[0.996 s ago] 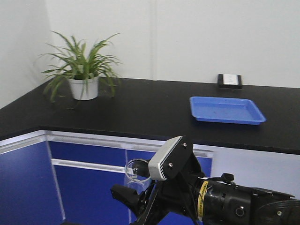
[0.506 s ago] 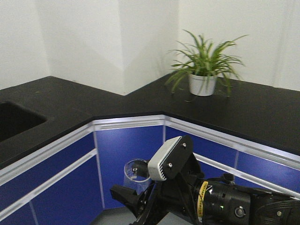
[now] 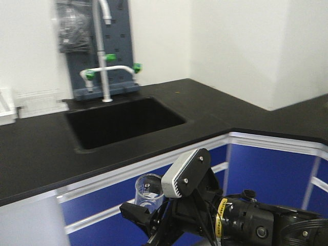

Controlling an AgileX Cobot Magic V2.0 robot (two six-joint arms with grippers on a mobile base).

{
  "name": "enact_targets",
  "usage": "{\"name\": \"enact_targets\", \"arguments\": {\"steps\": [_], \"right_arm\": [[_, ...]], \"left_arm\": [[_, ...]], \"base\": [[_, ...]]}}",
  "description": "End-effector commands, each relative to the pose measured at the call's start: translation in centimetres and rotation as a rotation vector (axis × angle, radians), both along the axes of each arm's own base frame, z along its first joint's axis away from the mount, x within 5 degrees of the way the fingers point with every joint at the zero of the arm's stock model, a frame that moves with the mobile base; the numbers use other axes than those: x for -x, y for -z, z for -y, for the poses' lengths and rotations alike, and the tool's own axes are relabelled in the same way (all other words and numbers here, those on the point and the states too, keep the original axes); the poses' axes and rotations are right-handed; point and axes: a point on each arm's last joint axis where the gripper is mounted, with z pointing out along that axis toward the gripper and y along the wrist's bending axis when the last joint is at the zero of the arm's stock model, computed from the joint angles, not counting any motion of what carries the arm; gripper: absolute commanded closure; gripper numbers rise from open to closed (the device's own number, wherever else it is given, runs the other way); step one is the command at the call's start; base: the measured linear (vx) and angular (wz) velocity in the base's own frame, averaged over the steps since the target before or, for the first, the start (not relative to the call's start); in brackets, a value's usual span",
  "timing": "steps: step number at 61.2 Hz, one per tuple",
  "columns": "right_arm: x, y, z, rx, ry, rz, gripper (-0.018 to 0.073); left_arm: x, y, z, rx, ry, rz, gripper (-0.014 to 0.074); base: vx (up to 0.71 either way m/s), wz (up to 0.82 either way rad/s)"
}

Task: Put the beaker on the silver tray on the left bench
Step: 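Drive the base to the bench with the silver tray, holding the beaker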

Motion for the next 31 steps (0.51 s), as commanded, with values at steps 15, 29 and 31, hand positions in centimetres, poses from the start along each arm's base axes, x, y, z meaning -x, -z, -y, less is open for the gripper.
{"name": "enact_targets", "arguments": {"steps": [15, 29, 31], "right_arm": [[0.45, -2.75, 0.01, -0.09, -0.025, 0.063, 0.057], [0.45, -2.75, 0.01, -0.09, -0.025, 0.063, 0.057], [0.45, -2.75, 0.01, -0.09, -0.025, 0.063, 0.057]], "left_arm": [[-0.17, -0.05, 0.06, 0.0, 0.008, 0.063, 0.0595], [-0.17, -0.05, 0.06, 0.0, 0.008, 0.063, 0.0595], [-0.17, -0.05, 0.06, 0.0, 0.008, 0.063, 0.0595]], "base": [[0.06, 0.64], [0.12, 0.66], [0.15, 0.67]]}}
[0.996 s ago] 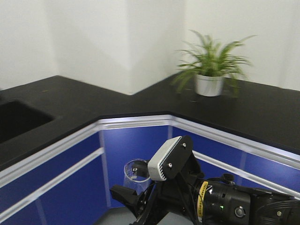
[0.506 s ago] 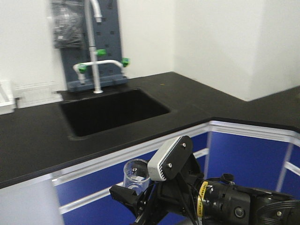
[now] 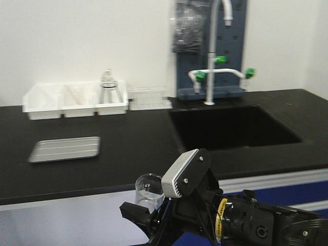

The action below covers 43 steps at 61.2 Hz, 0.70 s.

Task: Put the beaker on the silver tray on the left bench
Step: 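Drive the base to the bench with the silver tray, holding the beaker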

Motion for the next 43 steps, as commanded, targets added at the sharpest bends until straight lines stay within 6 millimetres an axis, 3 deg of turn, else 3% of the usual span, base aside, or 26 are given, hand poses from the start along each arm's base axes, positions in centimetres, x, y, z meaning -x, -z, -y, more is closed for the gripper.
{"name": "enact_targets", "arguments": {"steps": [1, 22, 43], "right_arm": [[0.45, -2.75, 0.01, -0.09, -0.025, 0.063, 0.057], [0.45, -2.75, 0.01, -0.09, -0.025, 0.063, 0.057], [0.45, -2.75, 0.01, -0.09, -0.025, 0.063, 0.057]], "left_arm": [[-0.17, -0.05, 0.06, 0.0, 0.008, 0.063, 0.0595], [-0.17, -0.05, 0.06, 0.0, 0.008, 0.063, 0.0595], [-0.17, -0.05, 0.06, 0.0, 0.008, 0.063, 0.0595]], "base": [[0.16, 0.67], [0.19, 0.57], [0.25, 0.25]]}}
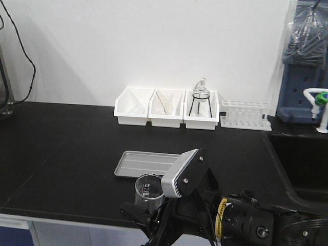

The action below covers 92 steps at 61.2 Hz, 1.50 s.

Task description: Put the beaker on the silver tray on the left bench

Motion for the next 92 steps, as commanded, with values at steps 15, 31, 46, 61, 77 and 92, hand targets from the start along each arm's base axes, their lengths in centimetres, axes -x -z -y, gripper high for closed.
{"name": "enact_targets", "arguments": {"steps": [15, 31, 46, 61, 77, 92], "right_arm": [[0.45, -2.75, 0.01, -0.09, -0.025, 0.063, 0.057], [0.45, -2.75, 0.01, -0.09, -0.025, 0.063, 0.057], [0.45, -2.75, 0.01, -0.09, -0.025, 0.063, 0.057], [0.45, -2.75, 0.01, -0.09, -0.025, 0.063, 0.057], [0.45, -2.75, 0.01, -0.09, -0.025, 0.063, 0.057], [0.45, -2.75, 0.01, -0.09, -0.025, 0.063, 0.057]], "left_arm": [[-0.17, -0.05, 0.06, 0.0, 0.008, 0.063, 0.0595], [-0.17, -0.05, 0.06, 0.0, 0.008, 0.063, 0.0595], [-0.17, -0.05, 0.06, 0.0, 0.008, 0.063, 0.0595], [-0.17, -0.05, 0.06, 0.0, 0.008, 0.063, 0.0595], [-0.17, -0.05, 0.06, 0.0, 0.008, 0.063, 0.0595], [-0.17, -0.05, 0.06, 0.0, 0.008, 0.063, 0.0595]], "base": [[0.28, 0.1], [0.27, 0.07], [0.25, 0.04], [0.22, -0.01], [0.18, -0.08], [0.14, -0.19]]}}
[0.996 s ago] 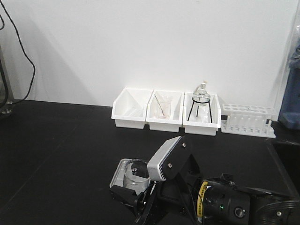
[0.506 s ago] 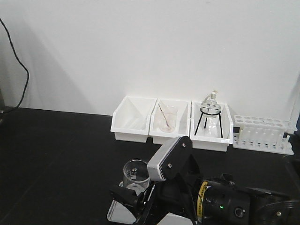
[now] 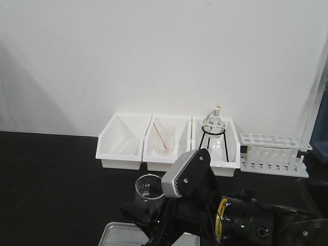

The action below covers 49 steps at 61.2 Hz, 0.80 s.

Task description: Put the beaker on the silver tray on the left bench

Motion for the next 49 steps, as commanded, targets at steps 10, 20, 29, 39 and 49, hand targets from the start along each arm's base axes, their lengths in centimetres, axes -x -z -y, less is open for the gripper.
{"name": "enact_targets", "arguments": {"steps": [10, 20, 29, 39, 49], "right_arm": [[0.45, -2.75, 0.01, -0.09, -0.025, 0.063, 0.057], [0.45, -2.75, 0.01, -0.09, -0.025, 0.063, 0.057], [0.46, -2.77, 0.0, -0.093, -0.027, 0.063, 0.0571], [0.46, -2.77, 0.0, -0.092, -0.026, 0.063, 0.0571], [0.39, -2.72, 0.05, -0.089, -0.017, 0.059, 0.0571]], "left_arm": [[-0.17, -0.05, 0.06, 0.0, 0.008, 0.063, 0.0595], [-0.17, -0.05, 0.06, 0.0, 0.008, 0.063, 0.0595], [-0.17, -0.05, 0.06, 0.0, 0.008, 0.063, 0.0595], [-0.17, -0.05, 0.06, 0.0, 0.008, 0.063, 0.0595], [-0.17, -0.05, 0.06, 0.0, 0.008, 0.063, 0.0595]], "base": [[0.09, -0.16], [0.05, -0.1], [0.02, -0.05], [0.0, 0.0], [0.0, 0.0]]}}
